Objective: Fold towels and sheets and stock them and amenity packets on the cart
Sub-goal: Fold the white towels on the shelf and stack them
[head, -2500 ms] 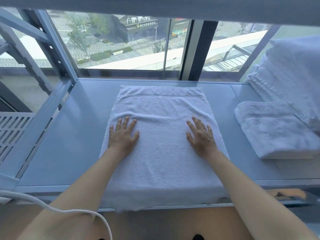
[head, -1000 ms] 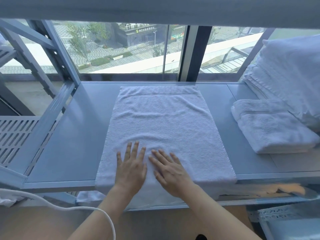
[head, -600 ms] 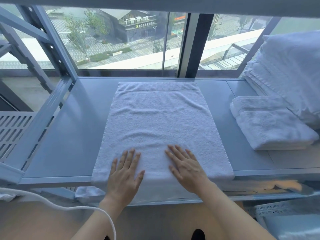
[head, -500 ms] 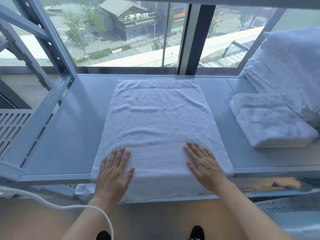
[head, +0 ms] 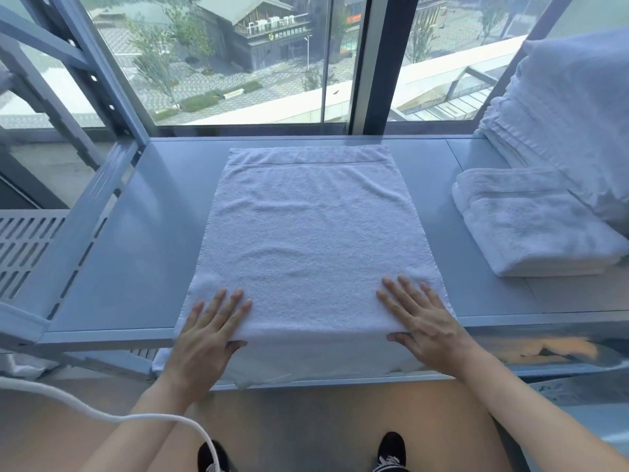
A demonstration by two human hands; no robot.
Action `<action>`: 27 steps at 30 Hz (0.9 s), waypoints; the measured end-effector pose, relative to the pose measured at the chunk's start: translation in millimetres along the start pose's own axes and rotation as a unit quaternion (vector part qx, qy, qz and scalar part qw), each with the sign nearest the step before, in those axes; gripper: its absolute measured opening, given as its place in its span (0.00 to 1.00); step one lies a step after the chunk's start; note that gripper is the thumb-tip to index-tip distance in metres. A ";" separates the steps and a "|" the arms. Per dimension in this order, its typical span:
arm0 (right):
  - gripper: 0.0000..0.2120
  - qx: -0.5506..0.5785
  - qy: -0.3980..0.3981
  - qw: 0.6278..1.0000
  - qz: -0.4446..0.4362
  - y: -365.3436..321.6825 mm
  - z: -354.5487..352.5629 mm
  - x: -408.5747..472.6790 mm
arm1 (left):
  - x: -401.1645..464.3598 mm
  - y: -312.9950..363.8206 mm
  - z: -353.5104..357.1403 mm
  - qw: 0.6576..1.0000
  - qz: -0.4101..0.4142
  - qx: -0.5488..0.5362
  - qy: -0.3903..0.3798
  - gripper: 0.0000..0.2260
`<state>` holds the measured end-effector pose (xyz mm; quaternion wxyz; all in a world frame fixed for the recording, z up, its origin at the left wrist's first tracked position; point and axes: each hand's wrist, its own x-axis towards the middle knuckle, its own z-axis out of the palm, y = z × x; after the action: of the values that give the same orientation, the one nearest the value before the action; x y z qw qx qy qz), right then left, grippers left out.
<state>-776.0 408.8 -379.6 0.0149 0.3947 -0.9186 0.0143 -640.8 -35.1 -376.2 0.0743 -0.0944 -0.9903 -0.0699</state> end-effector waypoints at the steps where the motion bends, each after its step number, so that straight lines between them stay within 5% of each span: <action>1: 0.35 -0.011 0.018 1.000 -0.009 0.8 4.8 -1.1 | -0.2 -1.2 1.1 1.000 0.002 0.003 0.007 0.27; 8: 0.26 -0.013 0.154 0.986 -0.065 3.8 24.3 -2.2 | -10.4 26.2 6.4 0.995 -0.047 -0.007 0.093 0.19; 12: 0.15 0.045 0.184 0.980 -0.066 7.3 0.5 -18.2 | -20.9 61.0 -15.0 0.987 -0.101 0.012 0.122 0.11; 15: 0.17 0.058 0.178 0.982 -0.032 17.7 -27.0 -38.9 | -37.1 89.8 -32.5 0.985 -0.111 0.050 0.122 0.06; 23: 0.19 0.043 0.205 0.973 0.095 -28.4 -87.0 -125.4 | -101.3 114.3 -74.7 0.978 -0.092 -0.014 0.189 0.05; 27: 0.04 0.058 0.231 0.963 0.124 -79.0 -109.9 -181.2 | -162.2 120.2 -102.9 0.973 -0.108 -0.032 0.200 0.15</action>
<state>-592.2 490.0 -275.6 0.2020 0.2637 -0.9294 0.1606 -445.7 37.5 -286.5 0.2595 0.0264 -0.9571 -0.1261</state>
